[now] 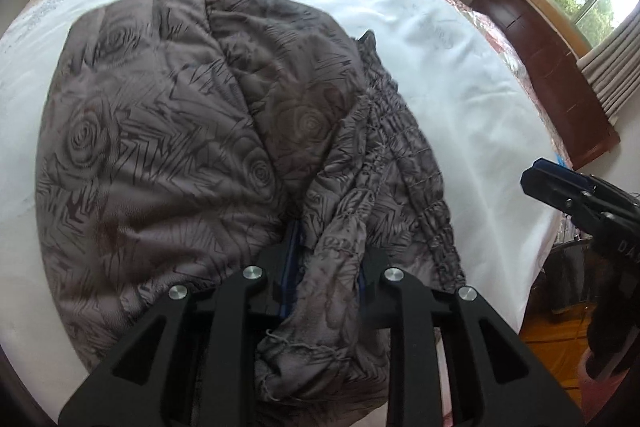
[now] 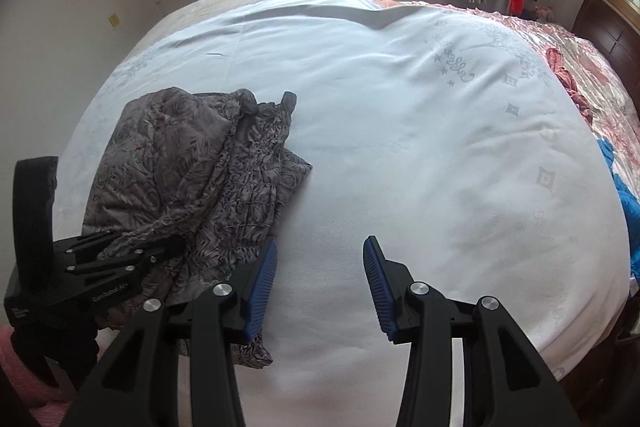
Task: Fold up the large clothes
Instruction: 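Grasp the bundle edge with the left tool and fold it over, then open the left tool and press the folded bundle flat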
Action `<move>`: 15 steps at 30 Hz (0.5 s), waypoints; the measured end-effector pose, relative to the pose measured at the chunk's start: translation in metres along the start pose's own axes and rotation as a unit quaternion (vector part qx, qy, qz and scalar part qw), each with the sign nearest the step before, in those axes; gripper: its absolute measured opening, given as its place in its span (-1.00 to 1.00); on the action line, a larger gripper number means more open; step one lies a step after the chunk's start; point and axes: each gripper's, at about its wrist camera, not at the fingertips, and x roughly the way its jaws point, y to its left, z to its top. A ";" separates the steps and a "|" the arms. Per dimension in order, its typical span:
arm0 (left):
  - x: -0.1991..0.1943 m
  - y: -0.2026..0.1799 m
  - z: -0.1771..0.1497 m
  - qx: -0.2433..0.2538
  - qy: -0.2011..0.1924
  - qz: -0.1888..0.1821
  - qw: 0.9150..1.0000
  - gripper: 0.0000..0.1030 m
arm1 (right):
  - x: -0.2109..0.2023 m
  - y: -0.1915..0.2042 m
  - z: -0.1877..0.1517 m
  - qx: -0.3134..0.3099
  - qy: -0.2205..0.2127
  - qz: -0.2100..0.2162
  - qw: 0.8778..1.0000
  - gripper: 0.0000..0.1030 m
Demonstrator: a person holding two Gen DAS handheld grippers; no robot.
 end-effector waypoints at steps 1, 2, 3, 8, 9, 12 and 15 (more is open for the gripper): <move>0.002 0.004 -0.001 -0.002 0.000 -0.001 1.000 -0.55 | 0.001 0.000 0.000 -0.001 0.001 0.003 1.000 -0.13; 0.004 0.004 -0.002 -0.005 -0.002 0.000 1.000 -0.55 | 0.002 0.003 0.000 -0.002 0.002 0.007 1.000 -0.13; 0.004 0.007 -0.004 -0.004 -0.003 0.002 1.000 -0.55 | 0.004 0.005 0.000 -0.004 0.003 0.010 1.000 -0.13; -0.003 0.004 -0.002 -0.007 -0.005 0.003 1.000 -0.54 | 0.010 0.014 0.008 -0.002 0.011 0.029 1.000 -0.13; -0.010 0.005 -0.002 -0.011 -0.005 -0.003 1.000 -0.53 | 0.010 0.016 0.010 -0.002 0.011 0.033 0.999 -0.12; -0.027 0.001 0.005 -0.017 -0.004 -0.029 0.999 -0.40 | 0.008 0.023 0.019 -0.009 0.009 0.040 0.999 0.10; -0.054 0.003 0.005 -0.036 -0.001 -0.112 0.993 0.07 | 0.008 0.032 0.030 -0.019 0.008 0.049 0.999 0.24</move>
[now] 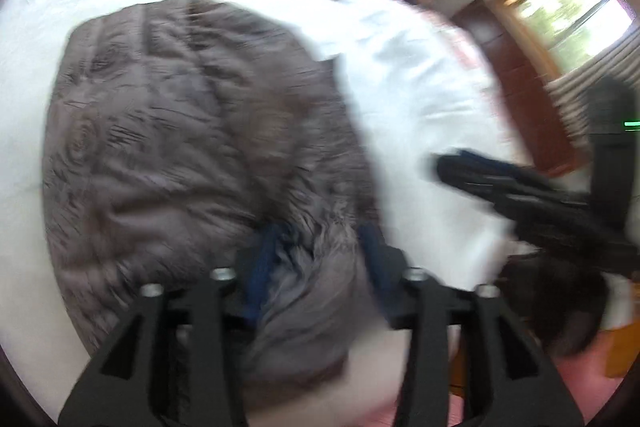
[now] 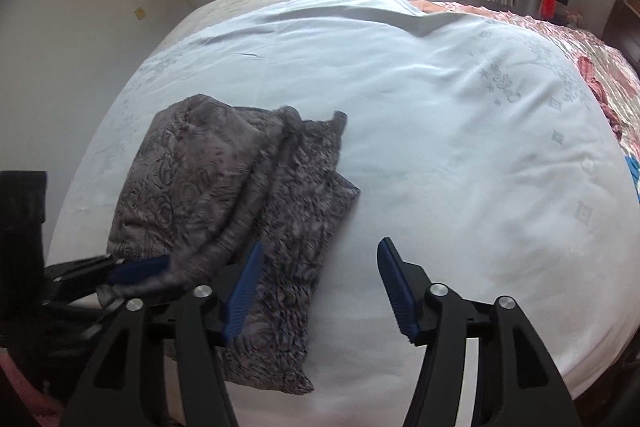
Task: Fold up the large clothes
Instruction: 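Open the left tool and press the folded bundle flat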
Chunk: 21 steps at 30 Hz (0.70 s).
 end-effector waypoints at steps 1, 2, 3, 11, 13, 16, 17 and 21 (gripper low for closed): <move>-0.014 -0.003 0.000 -0.004 0.003 -0.041 0.999 0.10 | 0.000 0.002 0.004 0.000 -0.001 0.004 1.000 0.28; -0.024 -0.003 -0.001 -0.006 0.001 -0.060 0.998 0.11 | 0.000 0.005 0.008 0.001 -0.002 0.010 1.000 0.36; -0.032 -0.003 -0.001 -0.007 -0.002 -0.073 0.997 0.11 | 0.001 0.008 0.013 0.005 -0.002 0.020 1.000 0.42; -0.097 0.061 0.018 -0.047 -0.071 0.111 0.990 0.01 | 0.033 0.039 0.037 0.009 0.046 0.070 0.996 0.55; -0.093 0.074 0.023 -0.043 -0.074 0.179 0.980 -0.04 | 0.042 0.047 0.040 0.006 0.058 0.067 0.996 0.55; -0.084 0.098 0.033 -0.053 -0.065 0.193 0.978 -0.11 | 0.061 0.052 0.045 0.014 0.082 0.055 0.995 0.55; -0.080 0.102 0.034 -0.058 -0.061 0.197 0.977 -0.12 | 0.069 0.053 0.046 0.016 0.095 0.048 0.994 0.55; -0.066 0.110 0.043 -0.066 -0.057 0.209 0.974 -0.18 | 0.090 0.059 0.047 0.017 0.127 0.042 0.991 0.55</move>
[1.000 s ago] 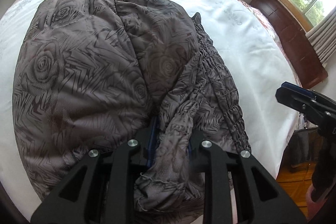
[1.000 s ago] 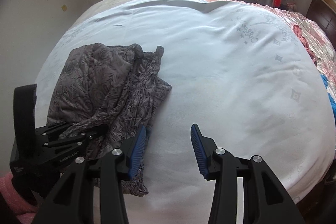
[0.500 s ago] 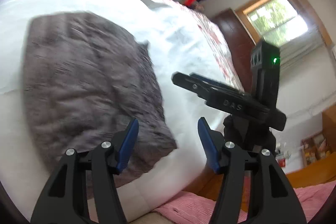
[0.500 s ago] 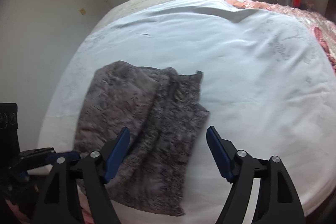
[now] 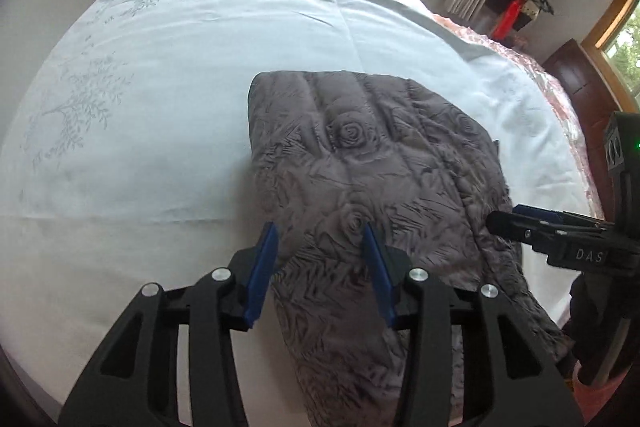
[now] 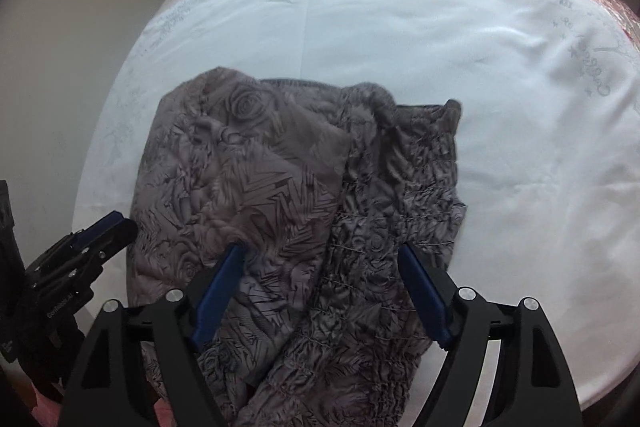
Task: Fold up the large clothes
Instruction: 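Open the left tool and press the folded bundle flat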
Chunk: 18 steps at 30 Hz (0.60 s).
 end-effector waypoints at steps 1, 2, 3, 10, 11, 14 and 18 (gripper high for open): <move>0.007 -0.002 0.003 -0.001 -0.001 0.001 1.000 -0.18 | 0.003 0.001 0.001 0.000 0.004 0.002 1.000 0.54; 0.008 -0.005 0.000 -0.004 -0.002 0.000 1.000 -0.18 | 0.007 0.003 0.001 0.001 0.010 0.008 1.000 0.37; 0.008 -0.003 0.001 -0.008 -0.003 -0.001 1.000 -0.18 | 0.010 0.004 0.002 0.002 0.015 0.016 1.000 0.00; 0.003 0.004 -0.002 -0.029 -0.014 0.008 0.999 -0.18 | -0.008 0.035 -0.001 -0.066 -0.019 0.004 0.998 -0.80; 0.000 0.006 -0.002 -0.031 -0.017 0.007 0.999 -0.18 | -0.018 0.038 -0.001 -0.070 -0.030 0.007 0.997 -0.82; -0.016 0.004 -0.002 -0.031 -0.034 -0.005 0.999 -0.18 | -0.057 0.042 -0.004 -0.075 -0.069 0.029 0.994 -0.84; -0.043 -0.015 -0.004 -0.019 -0.061 -0.030 0.998 -0.18 | -0.106 0.040 -0.014 -0.085 -0.121 0.018 0.989 -0.84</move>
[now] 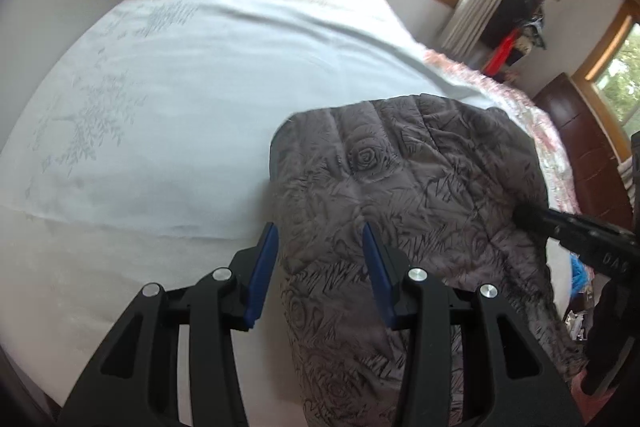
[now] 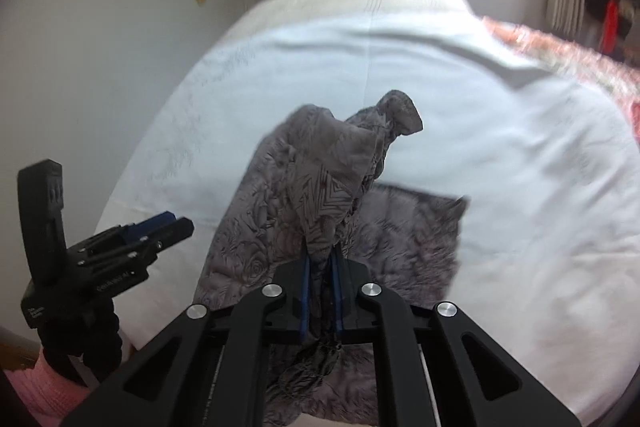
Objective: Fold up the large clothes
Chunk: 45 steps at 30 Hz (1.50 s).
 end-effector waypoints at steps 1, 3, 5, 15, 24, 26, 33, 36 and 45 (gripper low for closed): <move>-0.003 -0.009 -0.003 0.003 0.000 -0.006 1.000 -0.18 | -0.010 -0.005 -0.003 0.003 -0.008 -0.009 1.000 -0.84; -0.001 -0.028 -0.012 0.021 0.005 -0.018 1.000 -0.18 | -0.016 -0.014 -0.007 0.014 -0.008 -0.025 1.000 -0.84; 0.010 -0.042 -0.020 0.043 0.015 -0.014 0.999 -0.18 | -0.012 -0.031 -0.017 0.030 0.000 -0.042 0.999 -0.84; 0.070 -0.065 -0.051 0.079 0.068 -0.023 0.994 -0.12 | 0.074 -0.093 -0.068 0.124 0.081 -0.075 0.986 -0.80; 0.092 -0.071 -0.052 0.086 0.079 -0.018 0.993 -0.12 | 0.110 -0.099 -0.071 0.133 0.091 -0.087 0.983 -0.62; 0.086 -0.073 -0.049 0.092 0.081 -0.017 0.992 -0.13 | 0.094 -0.095 -0.066 0.118 0.076 -0.114 0.984 -0.49; 0.028 -0.072 -0.043 0.089 0.050 -0.041 0.994 -0.17 | 0.025 -0.044 -0.065 0.052 0.013 -0.075 0.996 -0.52; 0.025 -0.077 -0.055 0.093 0.064 -0.047 0.993 -0.18 | 0.023 -0.030 -0.082 0.037 0.032 -0.067 0.997 -0.56; 0.054 -0.071 -0.091 0.108 0.087 -0.024 0.990 -0.12 | 0.049 -0.043 -0.131 0.061 0.082 -0.083 0.991 -0.58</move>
